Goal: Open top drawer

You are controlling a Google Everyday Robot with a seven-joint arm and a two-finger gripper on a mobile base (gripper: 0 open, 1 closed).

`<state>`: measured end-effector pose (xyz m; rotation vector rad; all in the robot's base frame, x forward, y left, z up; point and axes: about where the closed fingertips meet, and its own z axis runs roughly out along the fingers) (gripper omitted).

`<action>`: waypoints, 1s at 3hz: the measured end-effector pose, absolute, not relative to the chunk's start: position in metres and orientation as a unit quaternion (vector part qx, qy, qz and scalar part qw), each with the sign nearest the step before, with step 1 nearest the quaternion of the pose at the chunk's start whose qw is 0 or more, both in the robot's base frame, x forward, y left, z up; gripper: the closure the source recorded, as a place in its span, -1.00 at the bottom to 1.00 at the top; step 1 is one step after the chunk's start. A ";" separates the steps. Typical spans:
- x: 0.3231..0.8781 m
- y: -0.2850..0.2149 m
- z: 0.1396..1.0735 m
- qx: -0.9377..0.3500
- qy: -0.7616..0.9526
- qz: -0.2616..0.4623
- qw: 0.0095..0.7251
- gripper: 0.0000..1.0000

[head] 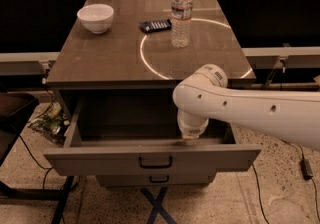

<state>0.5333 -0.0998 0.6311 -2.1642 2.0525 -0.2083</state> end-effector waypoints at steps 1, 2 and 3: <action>0.493 -0.105 0.610 -0.730 0.682 -0.026 0.035 1.00; 0.481 -0.105 0.608 -0.729 0.683 -0.015 0.030 1.00; 0.430 -0.109 0.620 -0.724 0.690 -0.001 0.025 1.00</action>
Offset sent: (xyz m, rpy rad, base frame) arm -0.1760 -0.0172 -0.0159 0.0121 0.2892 0.0061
